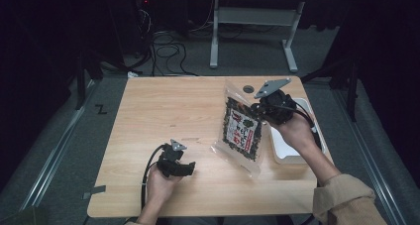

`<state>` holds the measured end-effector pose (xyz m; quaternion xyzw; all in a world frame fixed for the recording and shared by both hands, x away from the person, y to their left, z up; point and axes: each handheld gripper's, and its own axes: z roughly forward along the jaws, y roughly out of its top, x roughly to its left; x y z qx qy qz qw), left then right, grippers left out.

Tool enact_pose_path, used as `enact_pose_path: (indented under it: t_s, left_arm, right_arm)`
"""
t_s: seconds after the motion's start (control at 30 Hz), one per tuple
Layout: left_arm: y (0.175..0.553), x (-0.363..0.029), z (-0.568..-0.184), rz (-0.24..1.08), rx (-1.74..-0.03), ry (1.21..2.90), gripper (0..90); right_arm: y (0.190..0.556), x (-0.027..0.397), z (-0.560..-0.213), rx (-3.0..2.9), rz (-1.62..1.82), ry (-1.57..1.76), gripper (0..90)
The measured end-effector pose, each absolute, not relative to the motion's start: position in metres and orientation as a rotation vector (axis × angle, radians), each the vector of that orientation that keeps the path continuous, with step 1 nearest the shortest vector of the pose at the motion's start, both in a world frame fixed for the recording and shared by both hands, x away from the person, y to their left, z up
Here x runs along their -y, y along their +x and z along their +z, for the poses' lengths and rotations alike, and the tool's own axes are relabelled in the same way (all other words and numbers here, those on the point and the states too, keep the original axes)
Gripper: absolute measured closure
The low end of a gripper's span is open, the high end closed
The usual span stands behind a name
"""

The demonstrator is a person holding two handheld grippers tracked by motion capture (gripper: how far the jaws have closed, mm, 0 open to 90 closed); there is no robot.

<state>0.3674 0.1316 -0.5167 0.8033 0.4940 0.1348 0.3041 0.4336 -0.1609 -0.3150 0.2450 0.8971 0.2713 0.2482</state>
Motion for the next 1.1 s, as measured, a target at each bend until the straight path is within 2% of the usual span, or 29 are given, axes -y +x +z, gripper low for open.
enact_pose_path:
  t_s: [0.43,0.8,1.1]
  left_arm:
    - [0.367,-0.132,-0.517,0.354,-1.304,2.134,29.8]
    - [0.366,-0.129,-0.517,0.35,-1.294,2.148,29.7]
    - [0.366,-0.128,-0.517,0.349,-1.29,2.153,29.8]
  right_arm:
    - [0.438,0.172,-0.292,-2.375,0.716,0.683,90.0]
    - [0.439,0.205,-0.265,-2.254,0.741,0.752,90.0]
    - [0.442,0.228,-0.256,-2.196,0.725,0.803,90.0]
